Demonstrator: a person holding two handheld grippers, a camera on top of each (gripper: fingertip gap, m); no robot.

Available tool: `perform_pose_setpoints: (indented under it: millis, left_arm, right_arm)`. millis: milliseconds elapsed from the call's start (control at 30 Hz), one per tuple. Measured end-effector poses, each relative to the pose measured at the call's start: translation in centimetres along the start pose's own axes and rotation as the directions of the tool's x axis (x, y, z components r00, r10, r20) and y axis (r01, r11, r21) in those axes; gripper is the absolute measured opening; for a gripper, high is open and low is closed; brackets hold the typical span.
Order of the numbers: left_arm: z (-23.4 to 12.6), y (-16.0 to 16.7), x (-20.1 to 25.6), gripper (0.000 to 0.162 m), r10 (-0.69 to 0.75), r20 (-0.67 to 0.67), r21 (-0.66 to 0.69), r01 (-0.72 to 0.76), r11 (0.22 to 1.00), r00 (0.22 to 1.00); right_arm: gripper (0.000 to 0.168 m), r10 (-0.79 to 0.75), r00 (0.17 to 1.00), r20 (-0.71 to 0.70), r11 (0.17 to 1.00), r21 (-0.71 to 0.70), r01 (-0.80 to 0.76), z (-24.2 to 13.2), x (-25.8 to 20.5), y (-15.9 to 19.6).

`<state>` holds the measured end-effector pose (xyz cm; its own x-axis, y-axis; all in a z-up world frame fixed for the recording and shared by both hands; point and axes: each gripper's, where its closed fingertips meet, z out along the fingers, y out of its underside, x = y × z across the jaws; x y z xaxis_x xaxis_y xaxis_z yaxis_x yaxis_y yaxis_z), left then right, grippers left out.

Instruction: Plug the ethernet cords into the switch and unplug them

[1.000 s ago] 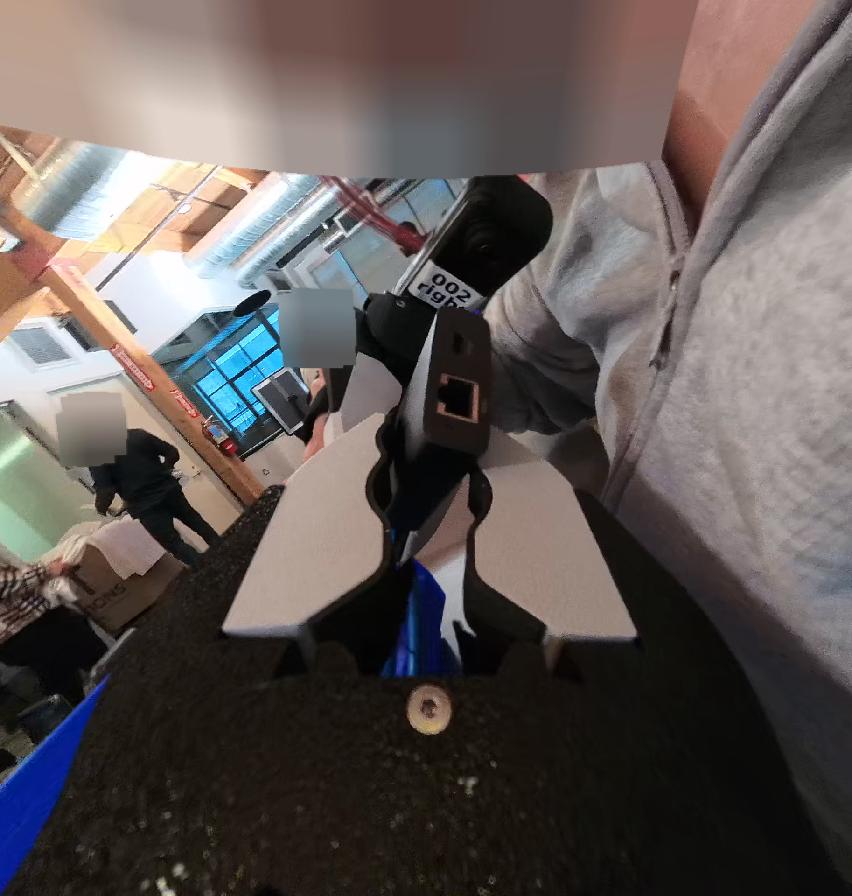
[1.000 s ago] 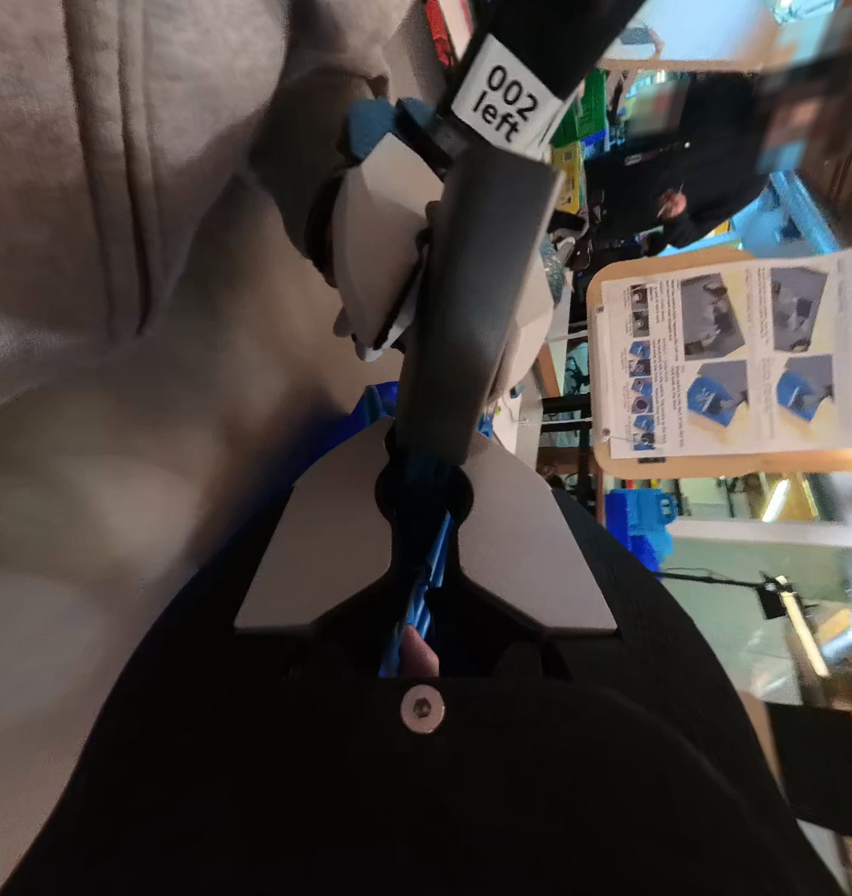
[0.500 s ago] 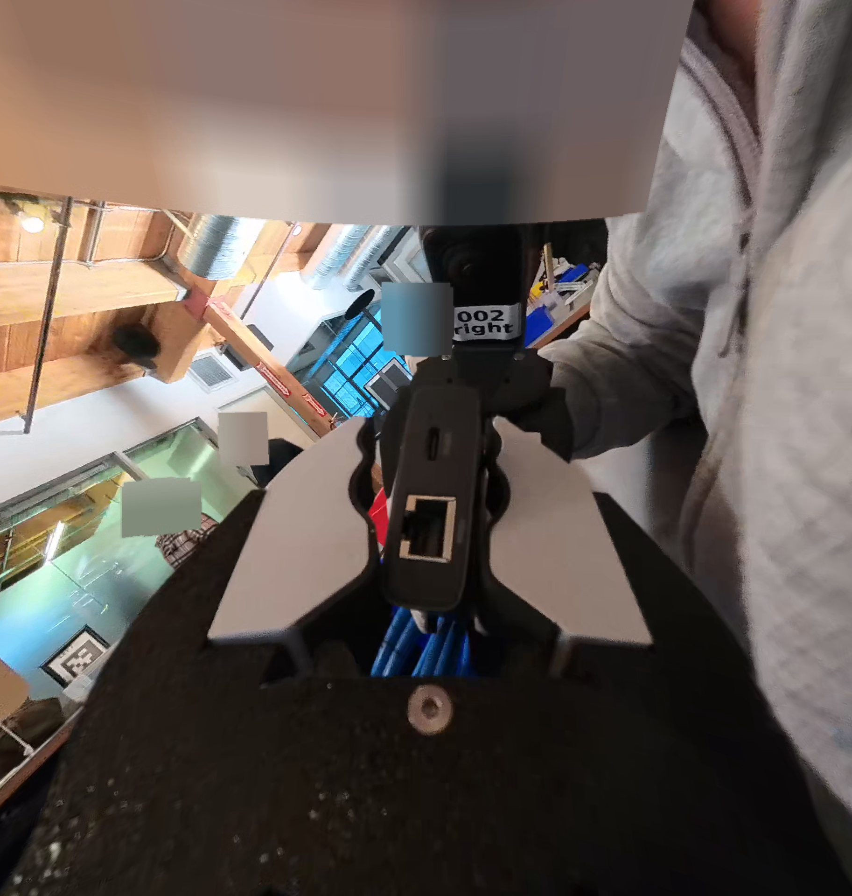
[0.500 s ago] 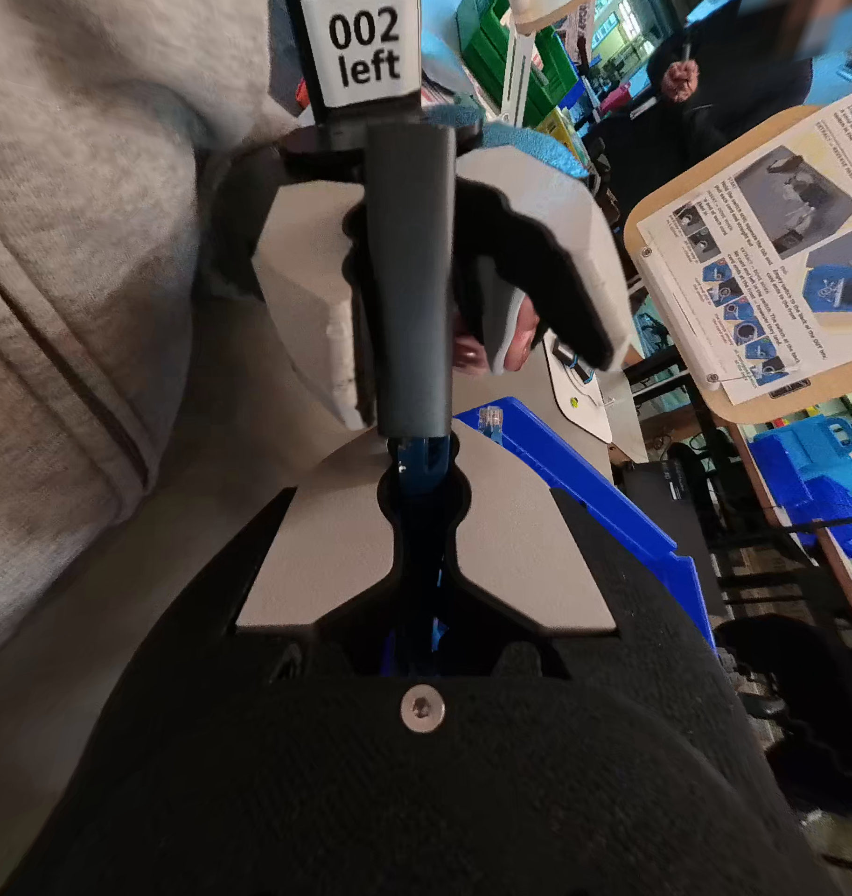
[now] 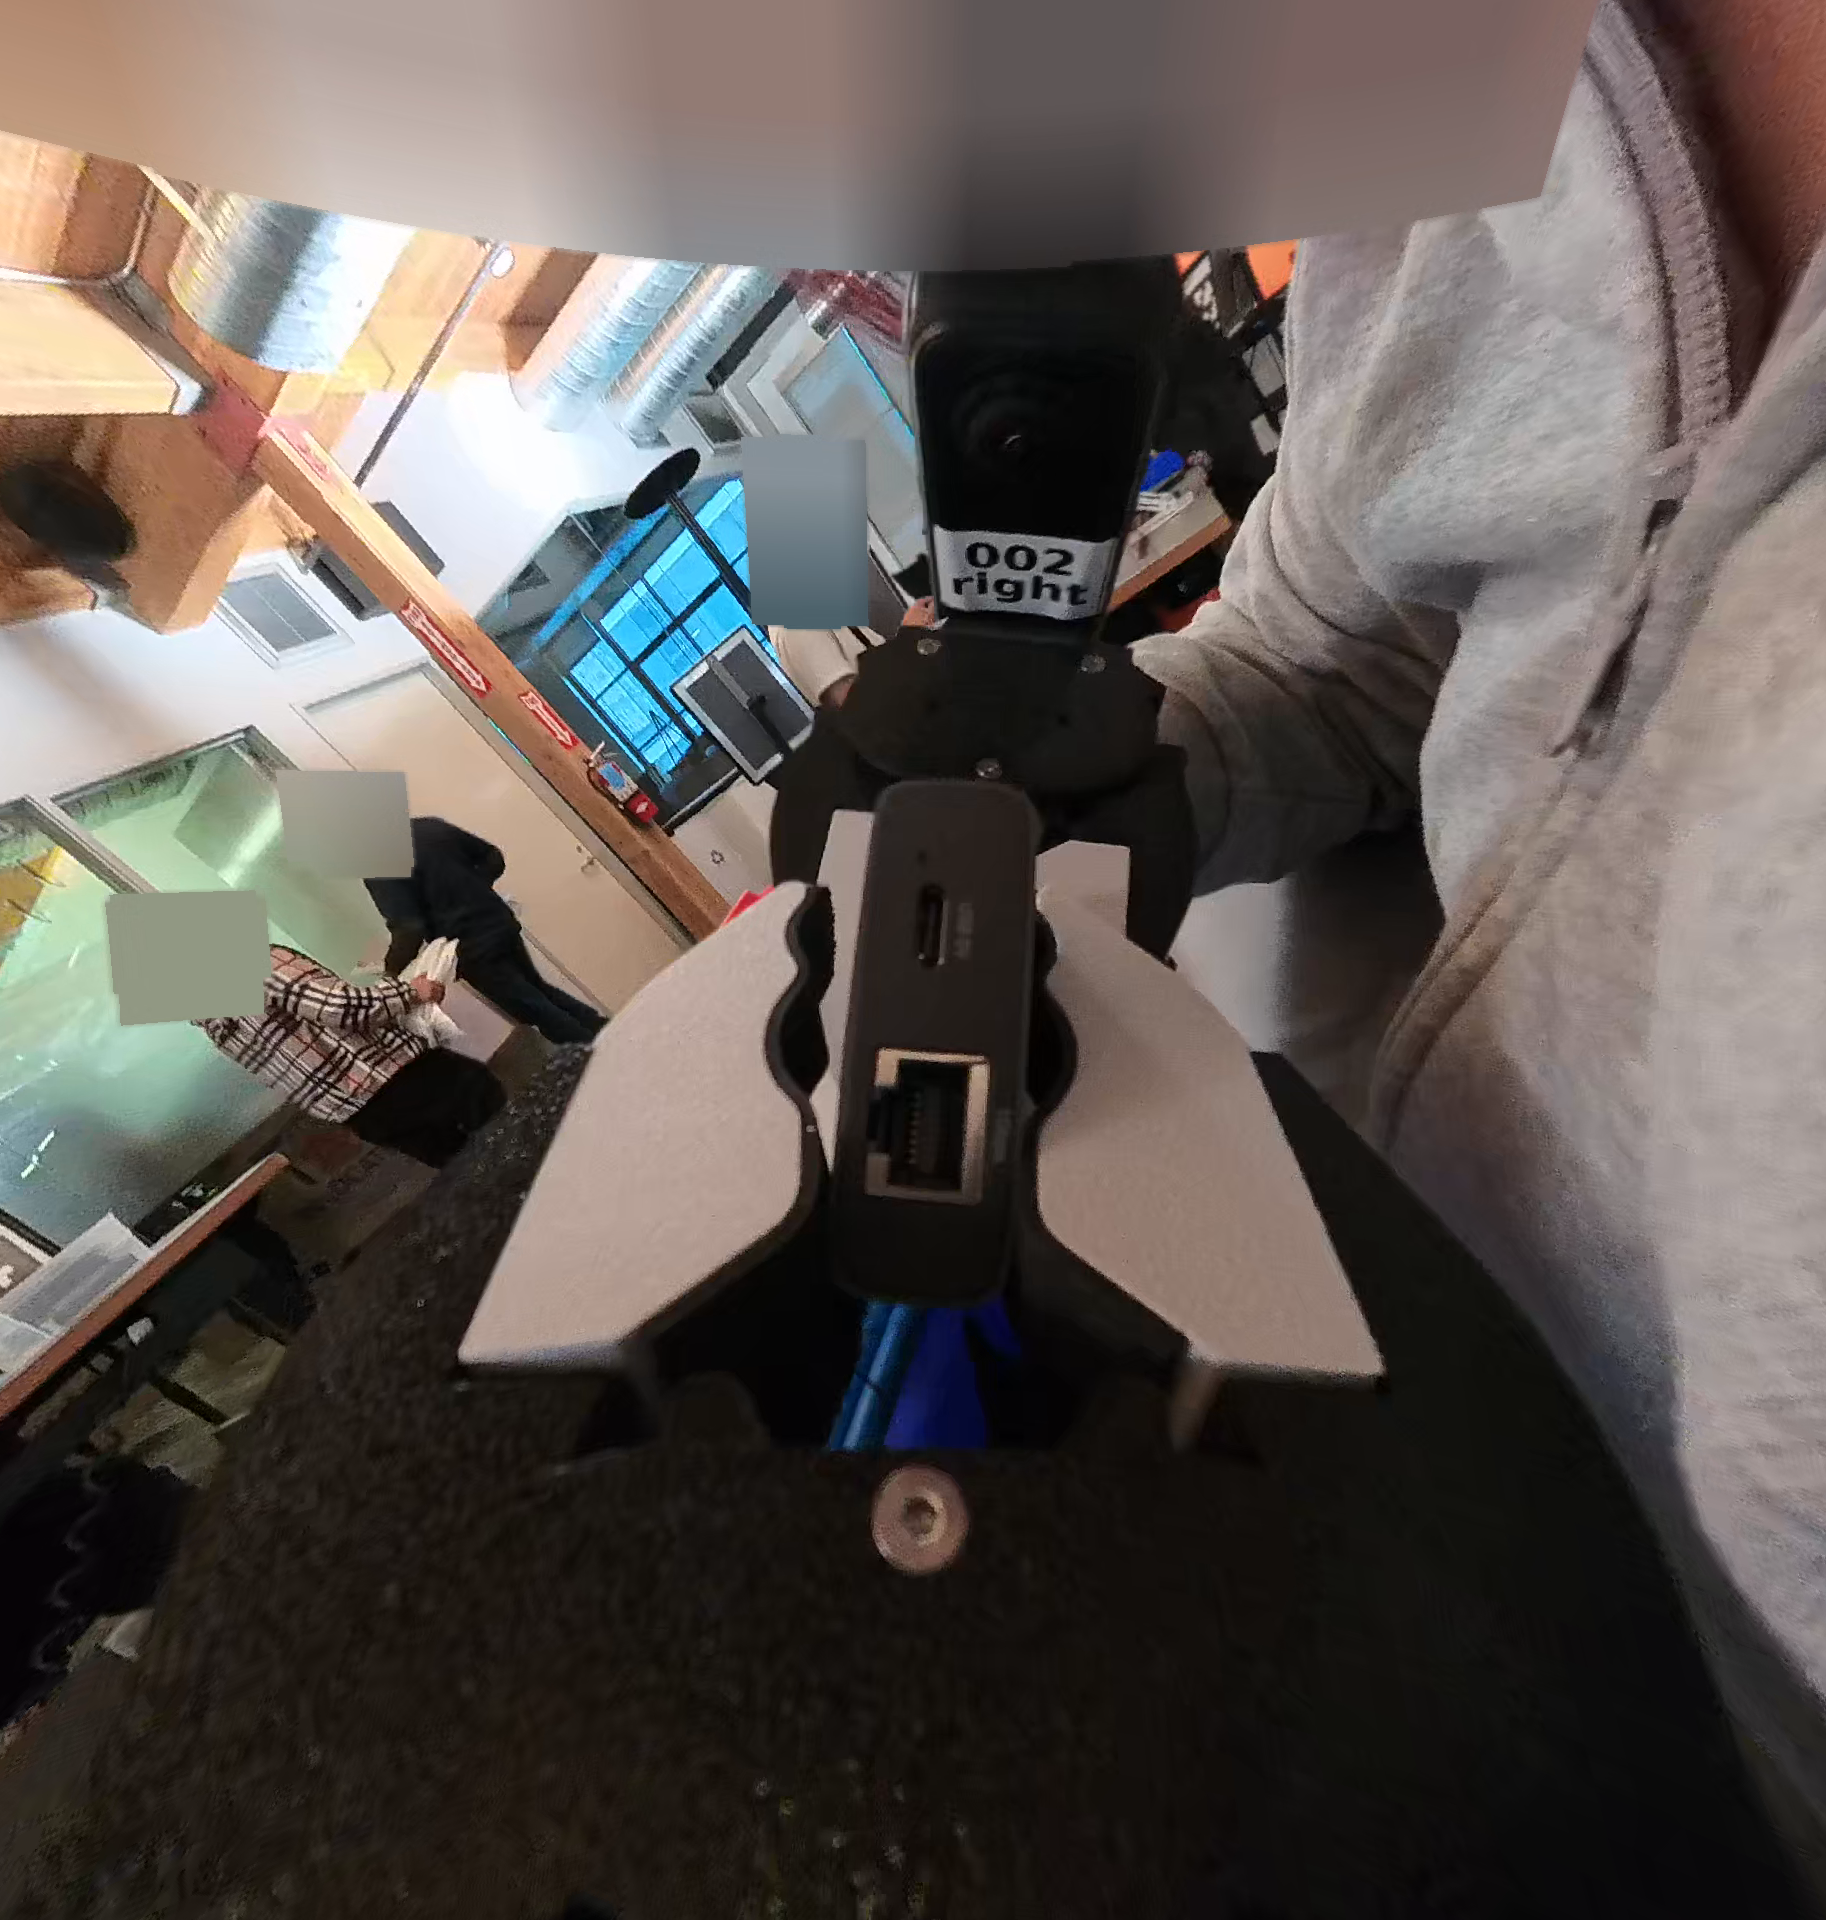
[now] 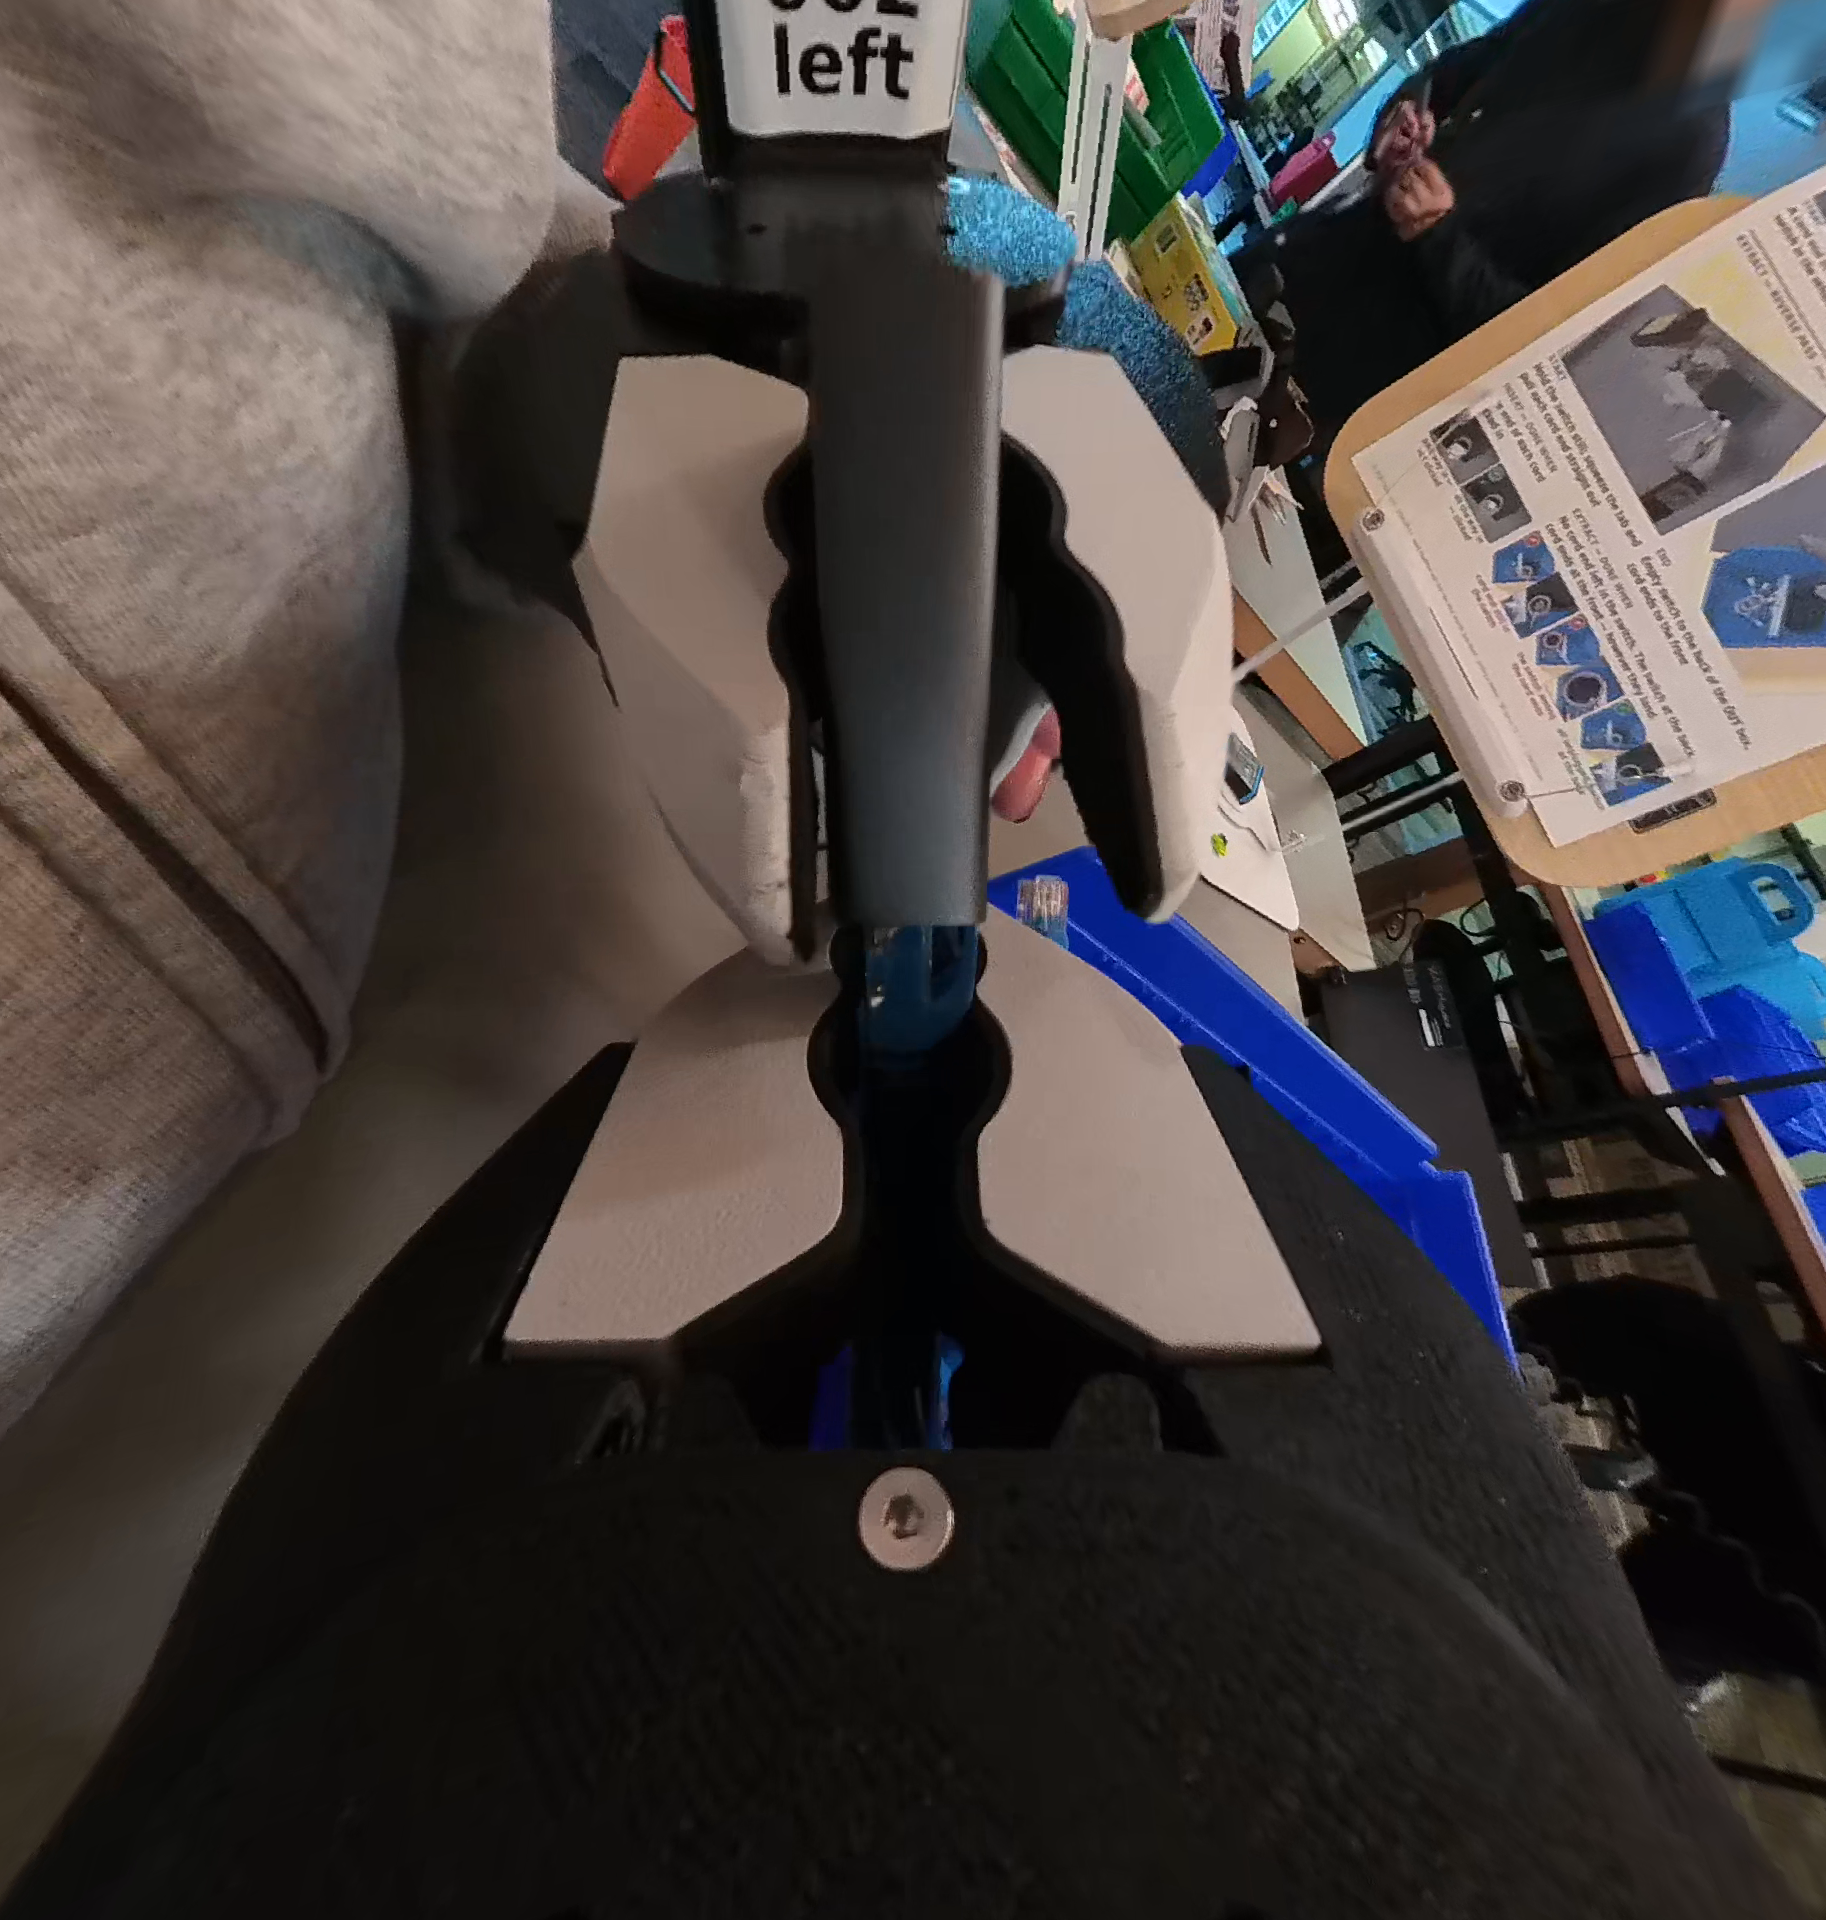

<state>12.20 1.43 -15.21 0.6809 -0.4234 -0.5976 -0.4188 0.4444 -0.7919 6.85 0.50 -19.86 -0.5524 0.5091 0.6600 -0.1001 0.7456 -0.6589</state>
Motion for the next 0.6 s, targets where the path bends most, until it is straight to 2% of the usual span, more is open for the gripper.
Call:
perform_pose_setpoints:
  millis: [200,400,600]
  left_arm:
    - [0.15,0.81,-0.14,0.035,-0.014,0.018,-0.034,0.014,0.999,1.0]
    - [0.25,0.85,-0.33,0.035,-0.047,0.029,-0.013,0.047,0.999,0.998]
    - [0.29,0.48,-0.01,0.036,-0.063,-0.021,0.03,0.063,0.998,0.998]
  right_arm:
    - [0.018,0.105,0.994,0.023,0.994,-0.03,-0.105,0.02,-0.1,0.15]
    - [0.019,0.019,0.999,-0.043,0.997,-0.071,-0.022,0.12,0.31,0.66]
    - [0.014,0.109,0.994,0.019,0.994,-0.032,-0.109,0.09,-0.28,0.57]
